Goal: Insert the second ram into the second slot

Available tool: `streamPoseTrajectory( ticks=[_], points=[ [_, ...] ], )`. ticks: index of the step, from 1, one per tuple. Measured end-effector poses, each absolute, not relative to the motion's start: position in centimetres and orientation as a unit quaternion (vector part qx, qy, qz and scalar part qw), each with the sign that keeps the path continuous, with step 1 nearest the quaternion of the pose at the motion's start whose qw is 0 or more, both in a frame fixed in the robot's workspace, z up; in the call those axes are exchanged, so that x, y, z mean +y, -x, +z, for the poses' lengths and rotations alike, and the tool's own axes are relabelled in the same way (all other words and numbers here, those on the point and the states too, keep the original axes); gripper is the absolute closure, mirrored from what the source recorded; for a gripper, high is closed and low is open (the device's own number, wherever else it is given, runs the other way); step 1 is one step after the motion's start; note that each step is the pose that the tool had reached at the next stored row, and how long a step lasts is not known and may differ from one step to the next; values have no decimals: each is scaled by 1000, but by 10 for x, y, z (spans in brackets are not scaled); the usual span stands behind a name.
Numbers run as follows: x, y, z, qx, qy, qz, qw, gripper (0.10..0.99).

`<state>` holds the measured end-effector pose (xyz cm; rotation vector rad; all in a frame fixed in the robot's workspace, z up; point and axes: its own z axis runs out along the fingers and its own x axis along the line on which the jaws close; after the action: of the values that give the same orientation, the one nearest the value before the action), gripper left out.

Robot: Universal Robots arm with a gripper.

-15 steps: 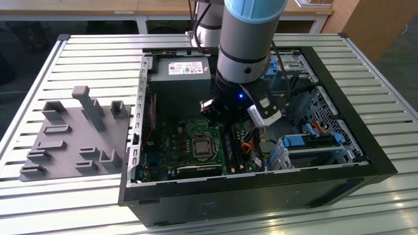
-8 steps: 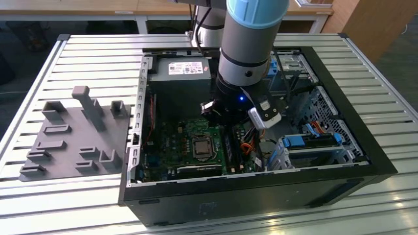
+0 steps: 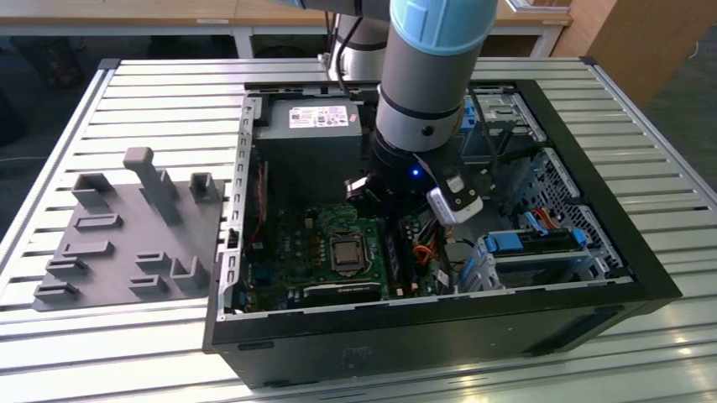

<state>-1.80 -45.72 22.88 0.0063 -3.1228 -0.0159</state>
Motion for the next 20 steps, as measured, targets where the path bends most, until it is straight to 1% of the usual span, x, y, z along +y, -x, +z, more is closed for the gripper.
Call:
streamPoseTrajectory(
  ticks=[20],
  points=[
    [-458,15,222,-1000,-3,-5,11,953]
  ],
)
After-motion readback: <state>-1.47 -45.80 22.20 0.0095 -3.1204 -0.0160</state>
